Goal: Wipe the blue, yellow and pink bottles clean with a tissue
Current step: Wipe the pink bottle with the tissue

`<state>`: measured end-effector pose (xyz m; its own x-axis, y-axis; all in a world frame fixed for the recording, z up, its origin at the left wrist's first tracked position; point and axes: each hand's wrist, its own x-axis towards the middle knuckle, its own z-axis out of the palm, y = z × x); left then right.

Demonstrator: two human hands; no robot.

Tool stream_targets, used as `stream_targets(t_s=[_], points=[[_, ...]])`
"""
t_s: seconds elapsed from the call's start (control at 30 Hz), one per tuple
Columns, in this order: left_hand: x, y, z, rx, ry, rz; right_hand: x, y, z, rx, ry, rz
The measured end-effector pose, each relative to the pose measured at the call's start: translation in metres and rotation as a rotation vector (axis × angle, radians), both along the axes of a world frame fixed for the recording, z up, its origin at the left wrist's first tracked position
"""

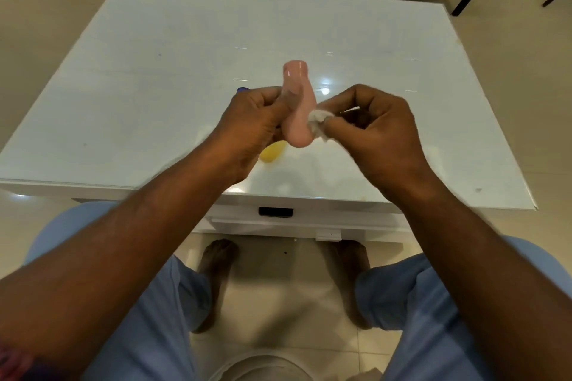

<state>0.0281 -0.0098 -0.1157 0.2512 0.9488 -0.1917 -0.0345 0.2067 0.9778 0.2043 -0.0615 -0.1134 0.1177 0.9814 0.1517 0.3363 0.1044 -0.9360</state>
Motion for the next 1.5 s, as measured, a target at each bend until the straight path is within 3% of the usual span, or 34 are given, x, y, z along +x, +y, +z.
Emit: stream_targets(t_s=[0.13,0.3,0.4,0.57,0.77,0.87,1.1,1.3,1.5], points=[[0.008,-0.012,-0.007,0.020,0.079,-0.162,0.003,0.007,0.003,0.065,0.124,-0.122],[0.004,-0.003,-0.001,-0.093,-0.105,0.060,0.007,-0.001,0.000,-0.056,0.066,0.072],[0.001,0.001,0.000,-0.037,-0.062,0.031,0.003,-0.002,-0.001,-0.012,0.007,0.059],[0.011,-0.013,-0.008,0.053,0.116,-0.151,0.006,0.007,0.003,0.062,0.094,-0.122],[0.002,-0.001,-0.007,-0.028,0.081,0.039,0.006,-0.001,0.002,-0.156,-0.072,0.091],[0.001,-0.001,-0.004,-0.017,0.116,0.068,0.001,-0.002,0.000,-0.165,-0.101,0.076],[0.006,0.001,0.004,-0.174,-0.097,0.118,0.003,0.008,0.003,-0.179,0.012,-0.108],[0.003,0.000,0.005,-0.245,-0.164,0.043,0.001,0.007,0.005,-0.175,0.039,-0.065],[0.004,-0.003,0.007,-0.342,-0.216,0.020,0.000,0.007,0.006,0.006,0.022,-0.133]])
